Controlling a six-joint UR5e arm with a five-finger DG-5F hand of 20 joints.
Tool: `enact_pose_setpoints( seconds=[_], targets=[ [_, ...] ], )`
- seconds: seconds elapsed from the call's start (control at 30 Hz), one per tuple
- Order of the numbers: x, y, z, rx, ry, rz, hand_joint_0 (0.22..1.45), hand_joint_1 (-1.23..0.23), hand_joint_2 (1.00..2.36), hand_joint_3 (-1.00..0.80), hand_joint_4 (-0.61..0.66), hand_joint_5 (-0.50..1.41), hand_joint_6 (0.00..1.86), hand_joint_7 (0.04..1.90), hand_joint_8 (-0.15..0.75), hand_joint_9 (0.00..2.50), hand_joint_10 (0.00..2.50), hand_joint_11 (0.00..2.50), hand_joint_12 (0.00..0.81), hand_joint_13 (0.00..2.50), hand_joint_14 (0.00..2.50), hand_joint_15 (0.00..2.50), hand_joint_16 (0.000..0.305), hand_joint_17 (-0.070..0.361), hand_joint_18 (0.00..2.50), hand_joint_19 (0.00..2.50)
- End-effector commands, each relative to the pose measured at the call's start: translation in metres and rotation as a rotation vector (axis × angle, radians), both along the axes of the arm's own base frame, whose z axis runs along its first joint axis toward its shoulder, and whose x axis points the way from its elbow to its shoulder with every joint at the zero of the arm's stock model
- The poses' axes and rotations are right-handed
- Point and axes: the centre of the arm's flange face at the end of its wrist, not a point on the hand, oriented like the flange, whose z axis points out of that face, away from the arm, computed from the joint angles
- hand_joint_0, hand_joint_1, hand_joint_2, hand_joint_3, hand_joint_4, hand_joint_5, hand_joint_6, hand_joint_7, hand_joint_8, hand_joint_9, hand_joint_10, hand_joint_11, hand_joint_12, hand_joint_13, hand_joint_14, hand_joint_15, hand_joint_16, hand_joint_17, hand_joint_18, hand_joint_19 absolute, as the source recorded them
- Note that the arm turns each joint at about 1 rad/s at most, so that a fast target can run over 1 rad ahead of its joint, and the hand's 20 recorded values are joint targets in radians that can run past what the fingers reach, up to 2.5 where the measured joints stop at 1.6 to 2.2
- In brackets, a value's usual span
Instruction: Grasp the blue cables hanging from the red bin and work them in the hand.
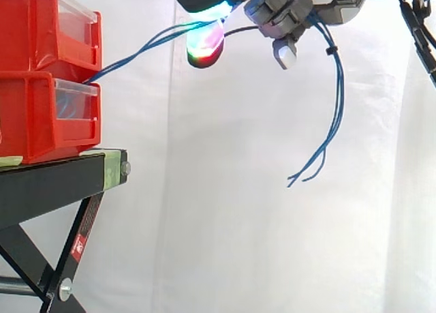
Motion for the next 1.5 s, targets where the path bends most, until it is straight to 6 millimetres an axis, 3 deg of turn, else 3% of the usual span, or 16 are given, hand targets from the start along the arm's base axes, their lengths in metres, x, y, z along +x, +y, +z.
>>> enact_pose_setpoints(
  seconds=[0.0, 0.03, 0.1, 0.17, 0.2, 0.3, 0.4, 0.6, 0.73, 0.8, 0.9, 0.93, 0.97, 1.13, 1.37, 1.47],
  targets=[
    [0.000, 0.000, 0.000, 0.000, 0.000, 0.000, 0.84, -0.55, 1.38, 0.07, 0.33, 0.50, 0.01, 1.29, 0.444, 0.84, 2.50, 2.50, 0.539, 1.15, 2.50, 1.70, 0.069, 0.155, 1.56, 0.53],
    [0.000, 0.000, 0.000, 0.000, 0.000, -0.001, 0.84, -0.55, 1.40, 0.06, 0.34, 0.50, 0.01, 1.29, 0.449, 0.84, 2.50, 2.50, 0.548, 1.15, 2.50, 1.73, 0.069, 0.156, 1.56, 0.54],
    [0.000, 0.000, 0.000, 0.000, 0.000, -0.001, 0.94, -0.65, 1.00, 0.13, 0.35, 0.49, 0.01, 1.29, 0.454, 0.82, 2.50, 2.50, 0.544, 1.14, 2.50, 1.70, 0.067, 0.150, 1.55, 0.54],
    [0.000, 0.000, 0.000, 0.000, 0.000, -0.001, 0.95, -0.66, 1.02, -0.20, 0.32, 0.44, 0.01, 1.30, 0.446, 0.77, 2.50, 2.50, 0.534, 1.07, 2.50, 1.77, 0.051, 0.115, 1.48, 0.89],
    [0.000, 0.000, 0.000, 0.000, 0.000, -0.001, 0.97, -0.66, 1.03, -0.23, 0.31, 0.43, 0.01, 1.29, 0.450, 0.76, 2.50, 2.50, 0.532, 1.05, 2.50, 1.79, 0.048, 0.108, 1.47, 0.98],
    [0.000, 0.000, 0.000, 0.000, 0.000, -0.001, 1.04, -0.68, 1.03, 0.00, 0.32, 0.44, 0.01, 1.30, 0.348, 0.67, 2.50, 2.50, 0.531, 1.02, 2.50, 1.81, 0.049, 0.109, 1.40, 0.92],
    [0.000, 0.000, 0.000, 0.007, -0.002, -0.003, 1.05, -0.68, 1.03, 0.16, 0.31, 0.45, 0.01, 1.33, 0.403, 0.63, 2.50, 2.50, 0.530, 1.00, 2.50, 1.80, 0.049, 0.110, 1.35, 0.86],
    [0.000, 0.001, 0.000, 0.021, -0.008, -0.003, 0.99, -0.68, 1.02, -0.30, 0.32, 0.40, 0.01, 1.28, 0.432, 0.75, 2.50, 2.50, 0.512, 1.04, 2.50, 1.78, 0.048, 0.107, 1.47, 1.04],
    [0.000, 0.002, 0.000, 0.023, -0.008, -0.003, 1.05, -0.67, 1.03, -0.16, 0.29, 0.43, 0.01, 1.31, 0.304, 0.70, 2.50, 2.50, 0.528, 1.03, 2.50, 1.85, 0.050, 0.112, 1.40, 0.90],
    [0.000, 0.002, 0.000, 0.026, -0.009, -0.005, 1.05, -0.66, 1.03, -0.13, 0.29, 0.44, 0.01, 1.31, 0.364, 0.70, 2.50, 2.50, 0.519, 1.01, 2.50, 1.82, 0.049, 0.110, 1.39, 0.92],
    [-0.003, 0.000, -0.003, 0.052, -0.005, -0.006, 0.93, -0.69, 1.02, -0.42, 0.31, 0.39, 0.01, 1.27, 0.433, 0.74, 2.50, 2.50, 0.525, 1.03, 2.50, 1.86, 0.050, 0.112, 1.47, 1.05],
    [-0.003, 0.001, -0.003, 0.056, -0.001, -0.004, 0.92, -0.69, 1.01, -0.70, 0.31, 0.40, 0.01, 1.27, 0.424, 0.77, 2.50, 2.50, 0.518, 1.04, 2.50, 1.81, 0.048, 0.108, 1.47, 1.05],
    [-0.008, 0.001, -0.009, 0.080, 0.040, 0.004, 0.96, -0.69, 1.01, -0.78, 0.29, 0.41, 0.01, 1.27, 0.421, 0.80, 2.50, 2.50, 0.517, 1.06, 2.50, 1.82, 0.048, 0.107, 1.49, 1.05],
    [-0.013, 0.005, -0.013, 0.137, 0.064, 0.017, 0.99, -0.67, 1.02, -0.50, 0.33, 0.40, 0.01, 1.23, 0.427, 0.82, 2.50, 2.50, 0.520, 1.08, 2.50, 1.83, 0.049, 0.110, 1.51, 1.06],
    [-0.015, 0.013, -0.015, 0.181, 0.063, 0.036, 0.99, -0.65, 1.02, -0.55, 0.33, 0.40, 0.01, 1.23, 0.444, 0.87, 2.50, 2.50, 0.522, 1.10, 2.50, 1.83, 0.048, 0.109, 1.52, 1.00],
    [-0.015, 0.014, -0.016, 0.195, 0.059, 0.039, 1.03, -0.65, 1.02, -0.34, 0.32, 0.40, 0.01, 1.24, 0.393, 0.85, 2.50, 2.50, 0.531, 1.11, 2.50, 1.83, 0.048, 0.108, 1.51, 0.96]
  ],
)
